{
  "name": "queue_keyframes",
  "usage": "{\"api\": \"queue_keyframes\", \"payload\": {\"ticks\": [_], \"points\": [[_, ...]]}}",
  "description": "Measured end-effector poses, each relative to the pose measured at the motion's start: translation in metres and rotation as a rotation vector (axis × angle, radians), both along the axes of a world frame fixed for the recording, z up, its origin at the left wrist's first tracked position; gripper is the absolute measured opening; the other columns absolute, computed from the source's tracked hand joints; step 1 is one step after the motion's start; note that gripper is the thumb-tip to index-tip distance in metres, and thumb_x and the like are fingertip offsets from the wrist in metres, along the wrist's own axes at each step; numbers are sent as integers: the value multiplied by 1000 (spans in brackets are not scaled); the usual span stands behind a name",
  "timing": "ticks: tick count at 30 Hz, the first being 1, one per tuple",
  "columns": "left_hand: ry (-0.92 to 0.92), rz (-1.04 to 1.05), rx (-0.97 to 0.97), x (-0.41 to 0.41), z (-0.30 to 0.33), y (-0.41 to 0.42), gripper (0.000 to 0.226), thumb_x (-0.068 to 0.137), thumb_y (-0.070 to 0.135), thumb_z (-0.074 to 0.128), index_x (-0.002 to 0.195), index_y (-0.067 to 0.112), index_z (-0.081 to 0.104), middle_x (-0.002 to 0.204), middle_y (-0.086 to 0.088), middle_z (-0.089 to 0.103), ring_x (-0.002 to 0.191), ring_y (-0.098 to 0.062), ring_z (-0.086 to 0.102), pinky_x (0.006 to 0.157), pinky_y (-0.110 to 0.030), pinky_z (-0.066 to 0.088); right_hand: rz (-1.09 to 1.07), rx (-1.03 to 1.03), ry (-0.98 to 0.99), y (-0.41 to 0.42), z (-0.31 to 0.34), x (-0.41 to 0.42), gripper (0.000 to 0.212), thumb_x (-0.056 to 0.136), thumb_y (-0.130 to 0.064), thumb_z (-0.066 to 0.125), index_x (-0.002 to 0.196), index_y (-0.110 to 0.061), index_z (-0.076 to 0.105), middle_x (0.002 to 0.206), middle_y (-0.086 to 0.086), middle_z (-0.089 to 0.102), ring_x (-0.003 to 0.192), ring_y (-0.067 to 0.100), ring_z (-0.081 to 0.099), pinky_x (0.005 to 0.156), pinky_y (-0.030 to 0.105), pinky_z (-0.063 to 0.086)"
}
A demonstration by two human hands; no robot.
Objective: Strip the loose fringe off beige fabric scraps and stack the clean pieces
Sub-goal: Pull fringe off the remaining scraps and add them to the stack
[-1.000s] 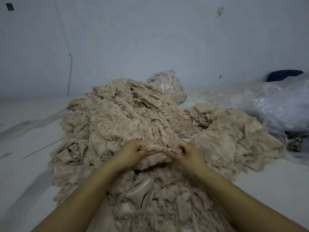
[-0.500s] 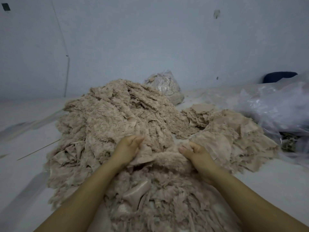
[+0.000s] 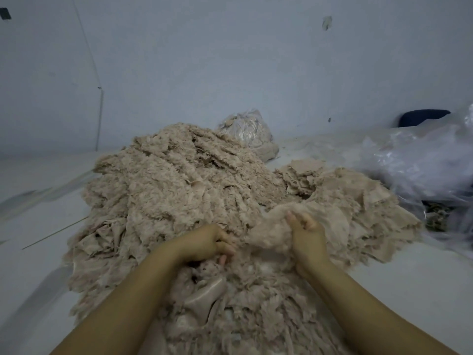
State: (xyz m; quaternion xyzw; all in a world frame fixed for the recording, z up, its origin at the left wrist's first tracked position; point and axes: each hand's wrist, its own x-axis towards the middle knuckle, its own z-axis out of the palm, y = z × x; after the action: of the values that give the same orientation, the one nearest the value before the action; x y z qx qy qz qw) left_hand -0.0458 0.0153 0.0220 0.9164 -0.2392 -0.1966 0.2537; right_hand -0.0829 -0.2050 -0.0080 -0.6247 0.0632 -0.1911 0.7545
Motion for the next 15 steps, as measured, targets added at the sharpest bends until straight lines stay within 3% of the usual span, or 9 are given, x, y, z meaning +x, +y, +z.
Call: {"api": "queue_keyframes", "payload": {"ticks": [1,3,5,7,9,10,12,15], "points": [[7,21,54,0,0,6,20,90,26,63,77,14,74,63,7,65,54,-3,50,59,-17,44,-49,55,7,-3,4,1,15,96,-19,54,83,-18,62,45,-5,55,36,11,49,37,20,37],[-26,98,29,-1,-3,15,25,90,30,63,84,8,73,81,-6,70,70,-10,60,76,-26,49,-123,-10,3,-13,8,3,16,97,-23,54,85,-17,65,62,0,66,58,21,62,51,26,49],[18,183,-250,-7,0,12,43,87,46,59,96,6,71,93,-10,73,84,-16,68,91,-33,51,-104,-213,-26,-13,10,3,16,95,-26,57,88,-16,68,77,5,70,70,24,64,66,35,53],[312,305,-567,-12,7,-5,71,77,65,53,110,3,61,101,-17,72,94,-24,70,89,-39,54,-41,-481,-119,2,8,-3,15,94,-24,59,87,-16,70,71,-2,69,59,15,59,58,30,49],[606,371,-753,-18,12,-29,74,77,70,49,115,7,52,107,-26,67,97,-35,68,75,-40,59,-13,-820,-281,18,5,-10,14,92,-17,60,82,-11,67,68,-5,63,58,11,53,55,25,41],[652,409,-783,-20,13,-39,68,81,65,50,117,8,50,110,-27,65,94,-37,68,70,-41,59,-2,-960,-364,23,4,-13,13,91,-17,60,83,-11,68,71,-3,64,61,13,54,56,25,40],[558,526,-821,-22,12,-50,45,93,38,54,123,5,53,99,-20,69,79,-30,71,61,-38,60,13,-1119,-442,27,2,-18,14,86,-21,58,93,-14,68,84,0,66,70,17,59,59,26,44],[356,644,-919,-17,7,-50,26,95,6,50,119,5,59,84,-12,69,66,-21,66,54,-31,56,40,-1108,-300,29,0,-22,24,83,-16,60,106,-17,52,103,-1,53,82,20,57,62,36,48]]}}
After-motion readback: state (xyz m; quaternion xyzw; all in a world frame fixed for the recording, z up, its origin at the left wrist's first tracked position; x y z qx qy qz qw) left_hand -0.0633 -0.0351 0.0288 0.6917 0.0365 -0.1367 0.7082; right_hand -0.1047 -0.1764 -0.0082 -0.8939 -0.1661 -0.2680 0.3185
